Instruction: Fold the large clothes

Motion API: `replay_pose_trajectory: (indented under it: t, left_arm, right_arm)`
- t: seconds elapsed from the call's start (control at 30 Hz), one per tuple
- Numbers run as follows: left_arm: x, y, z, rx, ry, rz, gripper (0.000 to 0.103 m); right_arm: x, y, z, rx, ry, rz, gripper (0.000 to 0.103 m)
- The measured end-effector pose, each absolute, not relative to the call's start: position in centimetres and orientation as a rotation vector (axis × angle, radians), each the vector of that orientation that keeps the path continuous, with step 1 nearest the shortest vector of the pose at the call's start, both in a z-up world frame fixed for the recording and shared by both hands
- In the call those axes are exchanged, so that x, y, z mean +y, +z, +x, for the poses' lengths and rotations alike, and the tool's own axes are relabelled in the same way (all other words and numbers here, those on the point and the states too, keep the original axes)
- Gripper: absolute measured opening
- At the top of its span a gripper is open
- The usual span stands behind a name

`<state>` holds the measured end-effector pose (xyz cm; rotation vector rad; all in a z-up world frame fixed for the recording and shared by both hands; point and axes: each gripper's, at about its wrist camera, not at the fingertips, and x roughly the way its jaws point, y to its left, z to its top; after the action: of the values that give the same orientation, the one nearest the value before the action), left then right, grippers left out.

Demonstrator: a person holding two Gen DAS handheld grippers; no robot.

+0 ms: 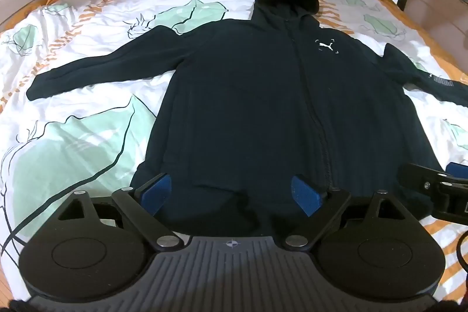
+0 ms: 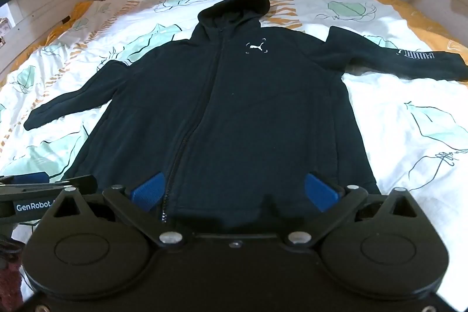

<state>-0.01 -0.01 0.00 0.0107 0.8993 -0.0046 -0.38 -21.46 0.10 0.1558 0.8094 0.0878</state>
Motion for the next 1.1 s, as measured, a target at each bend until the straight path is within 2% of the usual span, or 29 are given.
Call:
replay_pose_trajectory:
  t: [1.1]
  left_arm:
    - [0.46,0.85,0.39,0.840,-0.001,0.011,0.090]
  right_arm:
    - [-22.09,-0.05,-0.17,0.772,0.111,0.210,0.102]
